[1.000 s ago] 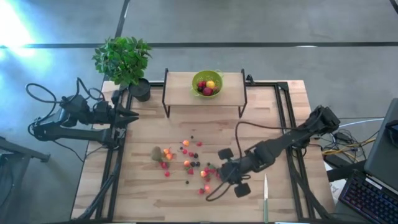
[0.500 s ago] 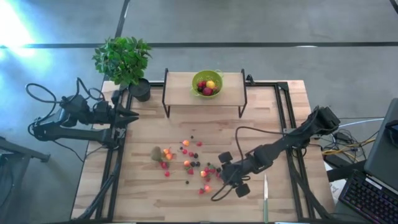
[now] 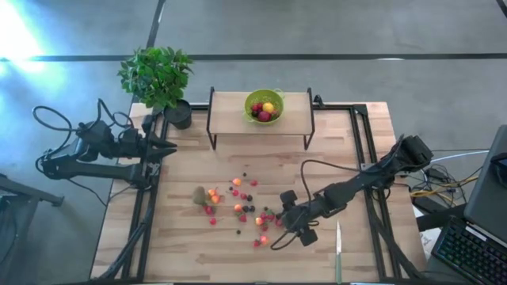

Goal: Pick & Place Fruit
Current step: Put the red strawberry into the green strainer bowl on the shelf

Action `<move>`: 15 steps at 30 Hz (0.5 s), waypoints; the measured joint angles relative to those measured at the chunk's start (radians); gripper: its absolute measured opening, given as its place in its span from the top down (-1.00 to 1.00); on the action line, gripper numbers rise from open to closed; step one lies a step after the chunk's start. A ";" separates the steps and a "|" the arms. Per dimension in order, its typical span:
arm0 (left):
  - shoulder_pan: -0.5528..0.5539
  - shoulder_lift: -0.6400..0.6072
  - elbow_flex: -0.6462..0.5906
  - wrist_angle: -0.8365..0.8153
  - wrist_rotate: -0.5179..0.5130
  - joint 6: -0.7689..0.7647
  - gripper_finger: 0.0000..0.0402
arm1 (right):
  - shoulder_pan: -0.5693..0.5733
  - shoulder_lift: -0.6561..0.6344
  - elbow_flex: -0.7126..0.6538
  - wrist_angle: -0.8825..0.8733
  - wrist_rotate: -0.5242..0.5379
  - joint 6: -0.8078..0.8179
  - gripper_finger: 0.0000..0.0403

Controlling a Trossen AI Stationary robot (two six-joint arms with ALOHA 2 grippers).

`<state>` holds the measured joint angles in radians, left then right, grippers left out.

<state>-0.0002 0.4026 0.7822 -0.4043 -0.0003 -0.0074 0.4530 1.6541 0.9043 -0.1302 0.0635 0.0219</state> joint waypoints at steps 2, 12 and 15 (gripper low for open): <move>0.000 0.000 0.000 0.000 0.000 0.000 0.69 | -0.002 0.015 -0.009 0.029 0.000 -0.003 -0.27; 0.000 0.001 0.000 0.000 0.000 0.000 0.69 | -0.003 0.134 0.021 0.064 0.016 -0.048 -0.16; 0.000 0.004 0.000 0.001 0.000 0.000 0.69 | -0.003 0.143 0.023 0.057 0.016 -0.043 -0.12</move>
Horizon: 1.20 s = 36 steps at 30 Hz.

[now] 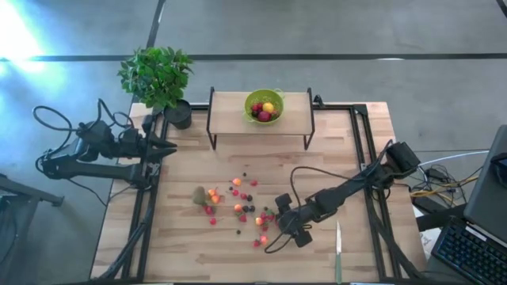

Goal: Pick & Place Fruit
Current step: Put the red strawberry into the green strainer bowl on the shelf

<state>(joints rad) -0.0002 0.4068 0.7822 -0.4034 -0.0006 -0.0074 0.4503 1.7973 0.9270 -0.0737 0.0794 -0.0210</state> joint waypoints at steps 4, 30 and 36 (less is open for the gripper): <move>0.000 0.004 0.000 -0.001 0.000 0.000 0.69 | 0.001 0.008 0.000 0.000 0.000 0.018 -0.08; 0.000 0.006 0.000 -0.001 0.000 0.000 0.69 | 0.001 0.039 0.009 -0.061 -0.022 0.070 0.36; 0.000 0.006 0.000 -0.001 0.000 0.000 0.69 | 0.001 0.026 0.013 -0.083 -0.033 0.071 0.33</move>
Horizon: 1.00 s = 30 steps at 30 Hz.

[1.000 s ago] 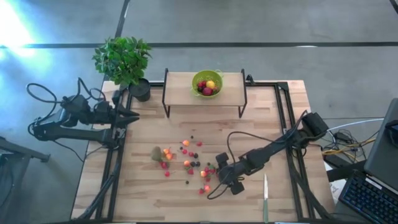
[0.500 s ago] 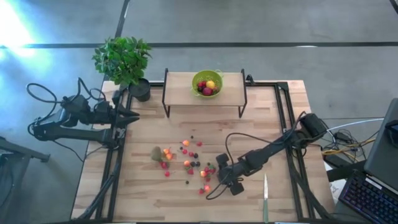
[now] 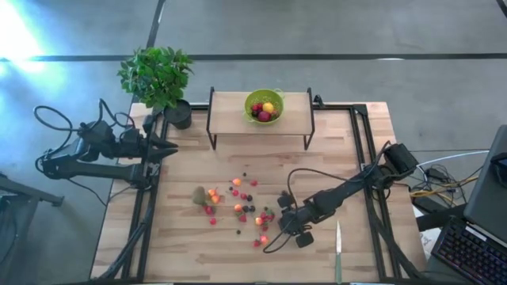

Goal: Pick & Place Fruit
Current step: Put the red strawberry into the green strainer bowl on the shelf

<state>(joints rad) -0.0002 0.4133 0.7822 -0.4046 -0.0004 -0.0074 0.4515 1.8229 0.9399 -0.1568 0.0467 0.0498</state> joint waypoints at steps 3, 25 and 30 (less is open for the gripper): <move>0.000 0.000 0.000 0.000 0.000 0.000 0.69 | 0.000 0.000 0.009 -0.009 -0.002 0.000 0.28; 0.000 0.000 0.000 0.000 0.000 0.000 0.69 | -0.176 -0.015 0.640 -0.683 0.165 -0.329 0.38; 0.000 0.000 0.000 0.000 0.000 0.000 0.69 | -0.309 -0.015 0.750 -0.747 0.165 -0.382 0.33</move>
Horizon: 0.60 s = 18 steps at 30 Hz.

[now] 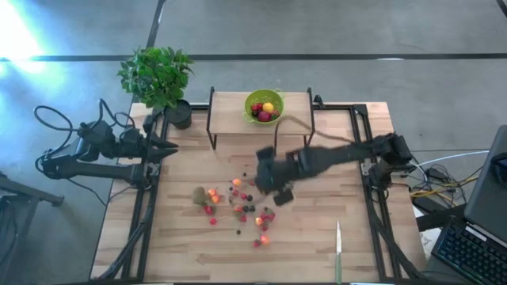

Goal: Pick & Place Fruit
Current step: Put the red strawberry into the green strainer bowl on the shelf

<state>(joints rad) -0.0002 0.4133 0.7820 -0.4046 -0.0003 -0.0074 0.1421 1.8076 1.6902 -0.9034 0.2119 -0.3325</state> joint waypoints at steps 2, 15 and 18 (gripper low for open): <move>0.000 0.000 0.000 0.000 0.000 0.000 0.69 | -0.060 0.000 0.041 -0.016 -0.001 -0.013 0.30; -0.001 0.000 0.000 0.000 0.000 0.000 0.69 | -0.403 0.000 0.156 -0.024 -0.139 0.036 0.32; -0.001 0.000 0.000 0.000 0.000 0.000 0.69 | -0.466 0.000 0.152 -0.023 -0.140 0.068 0.30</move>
<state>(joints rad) -0.0010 0.4133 0.7822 -0.4046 -0.0006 -0.0074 -0.3236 1.8076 1.8425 -0.9267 0.0716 -0.2648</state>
